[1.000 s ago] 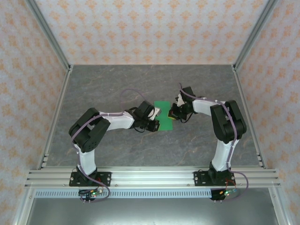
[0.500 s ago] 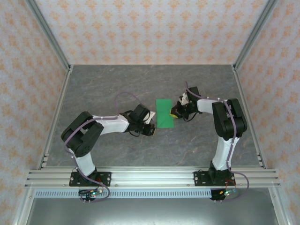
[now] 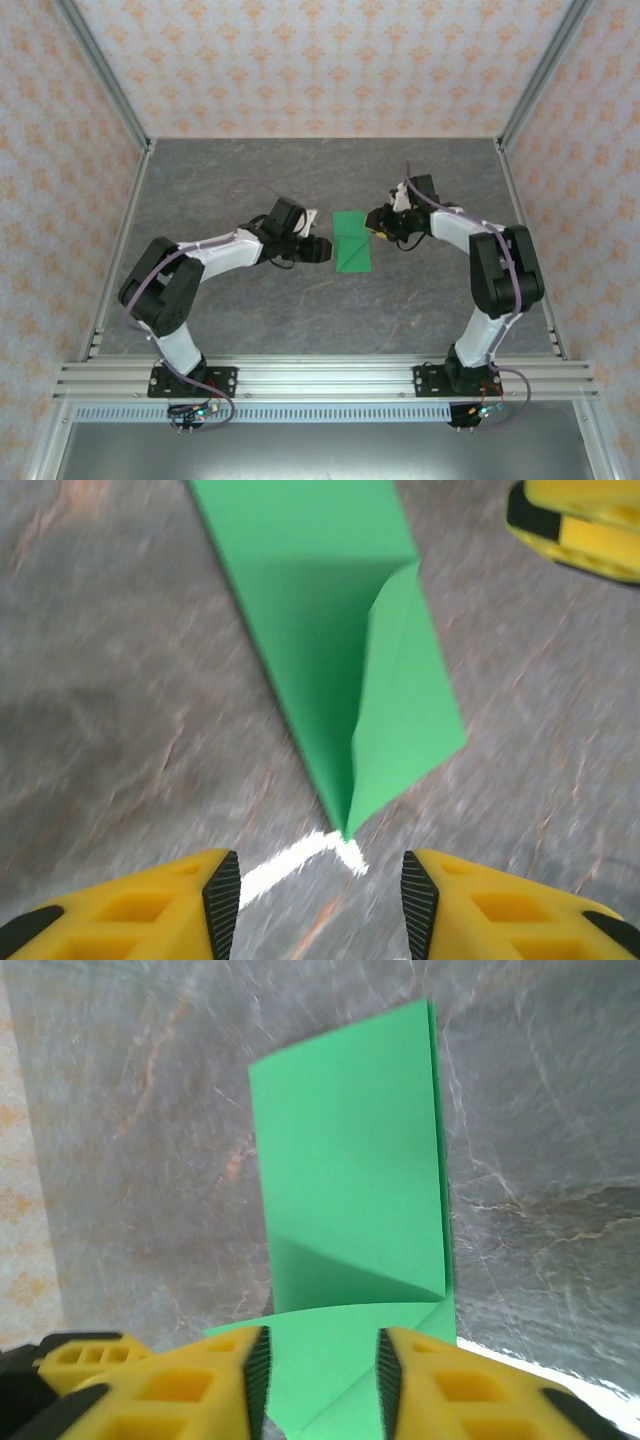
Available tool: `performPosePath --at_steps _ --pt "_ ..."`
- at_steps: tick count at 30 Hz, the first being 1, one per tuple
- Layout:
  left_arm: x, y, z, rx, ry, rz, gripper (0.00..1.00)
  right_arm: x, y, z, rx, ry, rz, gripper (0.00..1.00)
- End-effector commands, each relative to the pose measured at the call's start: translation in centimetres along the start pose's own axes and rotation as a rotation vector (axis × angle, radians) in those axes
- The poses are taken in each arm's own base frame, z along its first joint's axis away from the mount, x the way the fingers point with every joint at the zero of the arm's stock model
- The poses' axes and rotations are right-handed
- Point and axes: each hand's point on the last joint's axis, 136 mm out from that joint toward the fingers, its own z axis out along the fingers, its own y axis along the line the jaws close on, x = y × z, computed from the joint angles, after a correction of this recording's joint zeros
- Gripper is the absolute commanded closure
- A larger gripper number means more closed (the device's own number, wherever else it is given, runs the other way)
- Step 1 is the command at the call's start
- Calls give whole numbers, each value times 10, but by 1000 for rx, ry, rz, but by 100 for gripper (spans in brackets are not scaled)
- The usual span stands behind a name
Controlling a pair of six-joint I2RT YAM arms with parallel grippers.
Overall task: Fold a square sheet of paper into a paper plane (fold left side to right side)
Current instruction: Turn over the paper at the center of the table.
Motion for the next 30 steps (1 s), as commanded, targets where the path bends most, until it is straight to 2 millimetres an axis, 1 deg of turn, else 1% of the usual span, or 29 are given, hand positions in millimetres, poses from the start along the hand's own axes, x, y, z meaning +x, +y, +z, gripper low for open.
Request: performPosePath --at_steps 1,3,5,6,7,9,11,13,17,19,21,26,30 --pt "-26 -6 14 33 -40 -24 48 6 -19 -16 117 -38 -23 54" --pt "-31 -7 23 42 -39 -29 47 11 -21 -20 126 -46 -22 48" --pt "-36 -9 30 61 -33 -32 46 15 -22 -21 120 -43 -18 47" --pt "-40 -14 29 75 -40 -29 46 17 -22 -21 117 -40 -15 46" --pt "-37 -8 39 69 -19 -39 47 20 -22 -20 109 -34 -12 45" --pt "-41 -8 44 70 -17 -35 48 27 -23 -18 90 -15 1 44" --pt "-44 -8 47 65 -18 -32 51 32 -24 -14 73 1 12 44" --pt "-47 -7 50 63 -23 -30 58 36 -25 -11 51 8 27 43" --pt "-49 -5 50 51 -37 -34 79 38 -23 -4 11 20 53 44" --pt "-48 -4 47 41 -42 -31 87 38 -22 -1 1 23 58 44" --pt "-48 -2 43 30 -51 -28 92 37 -18 2 -14 25 59 44" --pt "-45 0 39 20 -55 -30 92 35 -7 16 -48 43 52 44" --pt "-43 2 39 10 -53 -32 93 35 -4 29 -51 62 51 44"
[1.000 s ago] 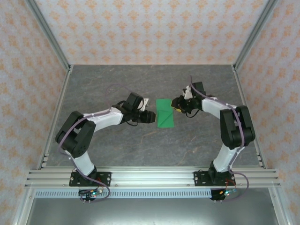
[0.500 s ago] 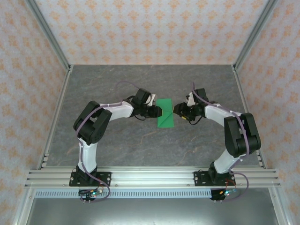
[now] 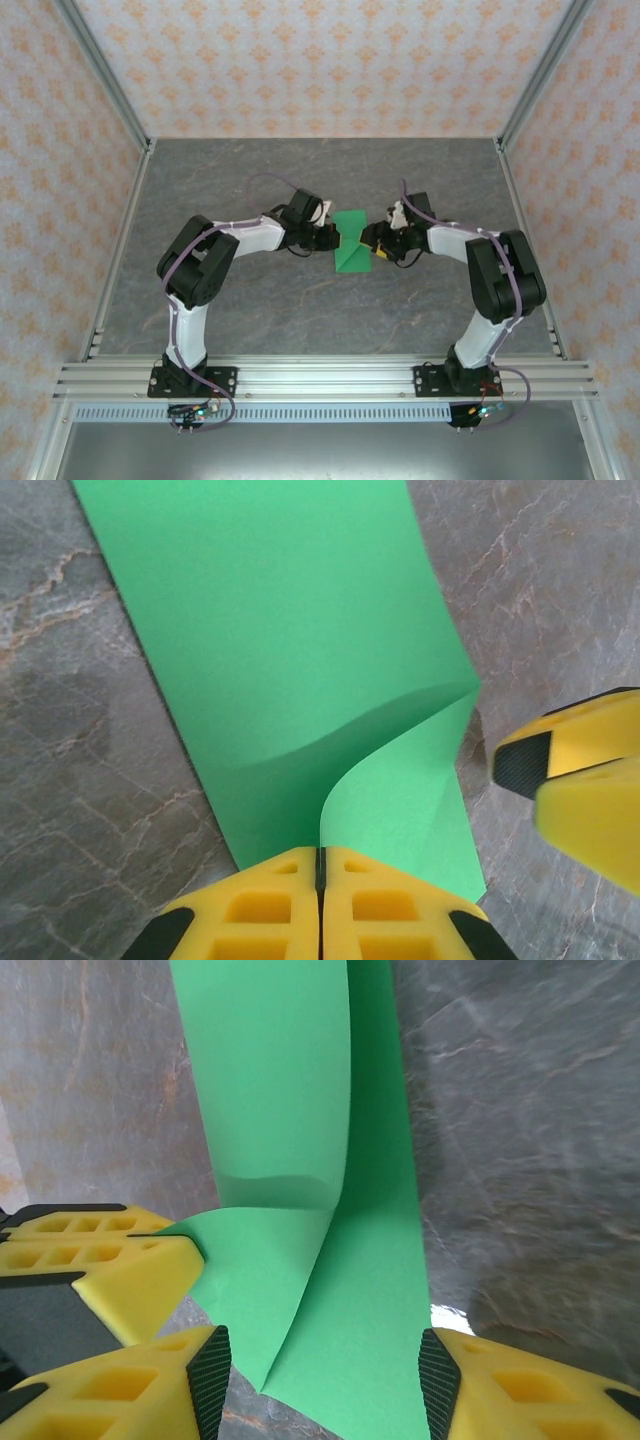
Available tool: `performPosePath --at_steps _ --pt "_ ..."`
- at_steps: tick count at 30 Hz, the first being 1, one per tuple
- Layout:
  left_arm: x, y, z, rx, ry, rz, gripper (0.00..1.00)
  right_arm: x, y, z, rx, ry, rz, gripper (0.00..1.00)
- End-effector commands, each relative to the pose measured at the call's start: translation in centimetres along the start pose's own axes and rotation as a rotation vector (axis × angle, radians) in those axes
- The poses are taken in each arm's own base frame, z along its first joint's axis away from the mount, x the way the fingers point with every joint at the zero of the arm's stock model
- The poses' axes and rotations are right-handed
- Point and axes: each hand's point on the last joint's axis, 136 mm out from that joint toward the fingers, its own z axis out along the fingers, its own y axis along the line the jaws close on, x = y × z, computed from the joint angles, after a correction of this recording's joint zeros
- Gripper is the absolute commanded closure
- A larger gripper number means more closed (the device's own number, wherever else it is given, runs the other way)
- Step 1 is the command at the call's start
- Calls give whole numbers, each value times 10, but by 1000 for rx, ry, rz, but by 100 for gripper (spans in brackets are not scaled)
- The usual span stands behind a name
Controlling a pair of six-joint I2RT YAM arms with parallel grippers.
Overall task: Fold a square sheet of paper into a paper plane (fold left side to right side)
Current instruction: Turn over the paper at the center of the table.
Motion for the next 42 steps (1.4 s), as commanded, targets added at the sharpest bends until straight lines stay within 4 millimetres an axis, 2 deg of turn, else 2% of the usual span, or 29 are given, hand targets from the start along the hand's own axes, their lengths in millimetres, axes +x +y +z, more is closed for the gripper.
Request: performPosePath --at_steps 1,8,13,15,16,18,22,27,29,31,35,38,42 --pt "-14 -6 -17 -9 -67 18 93 -12 17 9 -50 -14 -22 44" --pt "-13 -4 -18 -13 -66 18 93 -13 25 25 -72 9 -30 50" --pt "-14 2 -24 -29 -78 5 89 -20 33 32 -109 3 -30 68" --pt "-22 0 -39 -27 -114 6 82 -24 39 31 -129 -3 -49 80" --pt "-23 2 -44 -31 -126 1 77 -26 43 28 -132 -14 -64 89" --pt "-27 6 -58 -39 -156 -9 70 -30 50 20 -144 -36 -93 99" --pt "-36 8 -97 -30 -249 -43 46 -44 70 -10 -198 -103 -145 100" --pt "-50 1 -156 27 -406 -115 20 -61 111 -65 -320 -208 -211 100" --pt "-56 -10 -180 79 -466 -128 8 -64 136 -89 -376 -240 -254 100" --pt "-62 -28 -200 153 -509 -126 2 -64 161 -111 -430 -266 -296 100" --pt "-78 -83 -237 399 -570 -99 0 -61 208 -153 -551 -316 -358 100" --pt "-90 -116 -263 566 -611 -80 0 -52 239 -171 -616 -316 -408 100" --pt "-98 -143 -282 677 -627 -56 0 -36 273 -186 -691 -306 -461 100"
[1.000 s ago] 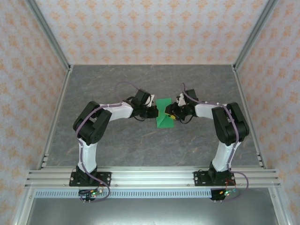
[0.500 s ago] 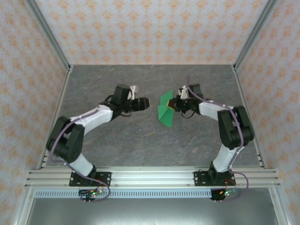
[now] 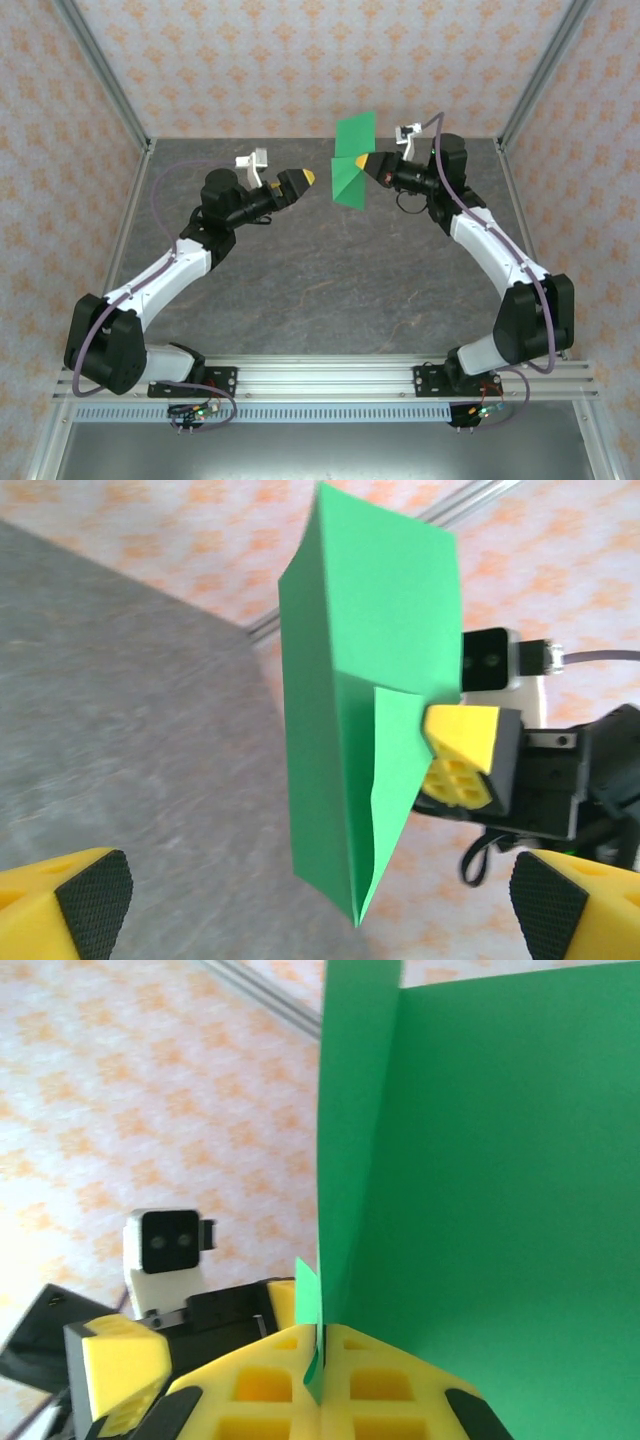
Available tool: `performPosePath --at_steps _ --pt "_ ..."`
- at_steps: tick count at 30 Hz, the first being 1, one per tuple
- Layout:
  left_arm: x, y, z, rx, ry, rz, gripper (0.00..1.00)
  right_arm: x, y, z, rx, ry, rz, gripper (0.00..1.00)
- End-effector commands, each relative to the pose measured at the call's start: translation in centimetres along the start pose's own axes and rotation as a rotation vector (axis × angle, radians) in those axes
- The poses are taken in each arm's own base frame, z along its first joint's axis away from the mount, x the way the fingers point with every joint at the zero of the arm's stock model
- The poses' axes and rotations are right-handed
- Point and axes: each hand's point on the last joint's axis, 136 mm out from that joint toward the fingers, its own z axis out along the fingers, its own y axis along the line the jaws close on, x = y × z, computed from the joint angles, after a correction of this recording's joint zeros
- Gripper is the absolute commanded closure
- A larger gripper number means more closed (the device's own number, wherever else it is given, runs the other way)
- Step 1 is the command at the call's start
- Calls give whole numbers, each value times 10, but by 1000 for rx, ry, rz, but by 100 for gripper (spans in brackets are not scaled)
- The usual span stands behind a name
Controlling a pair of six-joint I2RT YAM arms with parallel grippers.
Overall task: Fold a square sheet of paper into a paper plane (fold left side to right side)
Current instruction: Turn over the paper at the center of the table.
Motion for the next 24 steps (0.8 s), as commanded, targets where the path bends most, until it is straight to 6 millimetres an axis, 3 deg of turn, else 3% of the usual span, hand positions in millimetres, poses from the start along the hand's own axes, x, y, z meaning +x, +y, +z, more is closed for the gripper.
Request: performPosePath --at_steps 1,8,14,24 --pt "-17 -62 0 213 -18 10 1 -4 55 2 -135 3 -61 100" --pt "-15 -87 6 283 0 -3 8 0 89 12 -223 10 -61 99" --pt "-14 -85 11 287 -1 -30 34 -4 98 13 -302 -19 0 98" --pt "-14 -83 7 269 -13 -27 77 5 81 14 -210 4 -8 90"
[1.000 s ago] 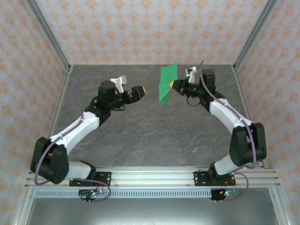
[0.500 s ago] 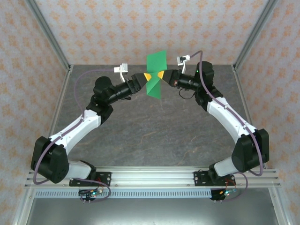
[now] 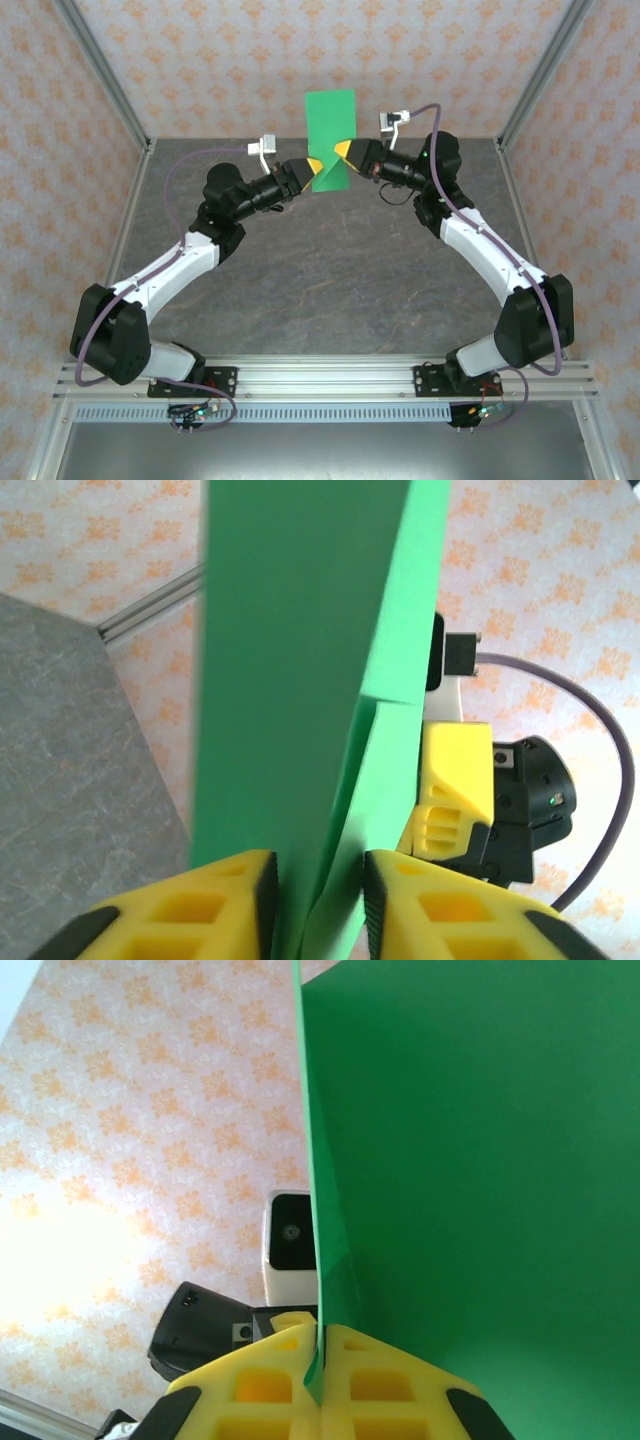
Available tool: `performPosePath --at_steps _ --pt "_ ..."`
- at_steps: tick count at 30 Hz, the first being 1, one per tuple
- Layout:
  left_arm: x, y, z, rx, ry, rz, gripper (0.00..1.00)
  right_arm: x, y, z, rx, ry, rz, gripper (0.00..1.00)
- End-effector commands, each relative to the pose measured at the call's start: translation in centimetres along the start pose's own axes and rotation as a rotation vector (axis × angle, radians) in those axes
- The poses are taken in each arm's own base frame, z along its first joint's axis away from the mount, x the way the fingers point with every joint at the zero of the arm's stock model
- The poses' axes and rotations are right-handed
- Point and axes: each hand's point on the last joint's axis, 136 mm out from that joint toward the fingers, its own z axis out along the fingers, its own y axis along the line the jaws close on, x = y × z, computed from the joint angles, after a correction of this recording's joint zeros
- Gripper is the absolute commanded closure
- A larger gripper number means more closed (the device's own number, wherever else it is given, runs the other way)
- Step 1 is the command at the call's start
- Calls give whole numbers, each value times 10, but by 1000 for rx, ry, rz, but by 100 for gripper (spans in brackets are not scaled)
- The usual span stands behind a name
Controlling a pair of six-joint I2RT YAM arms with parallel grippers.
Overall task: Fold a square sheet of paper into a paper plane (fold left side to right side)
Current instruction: Turn over the paper at the center of the table.
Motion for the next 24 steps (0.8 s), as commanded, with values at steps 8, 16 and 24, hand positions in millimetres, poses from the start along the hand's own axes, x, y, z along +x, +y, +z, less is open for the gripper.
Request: performPosePath --at_steps 8,16,24 --pt "17 15 -24 -257 47 232 86 11 -49 -37 425 27 -156 46" --pt "66 87 -69 -889 288 630 97 -9 -120 -166 1264 -158 -246 27" --pt "75 128 -96 -1519 382 907 100 -16 -92 -247 1512 -437 -352 13"
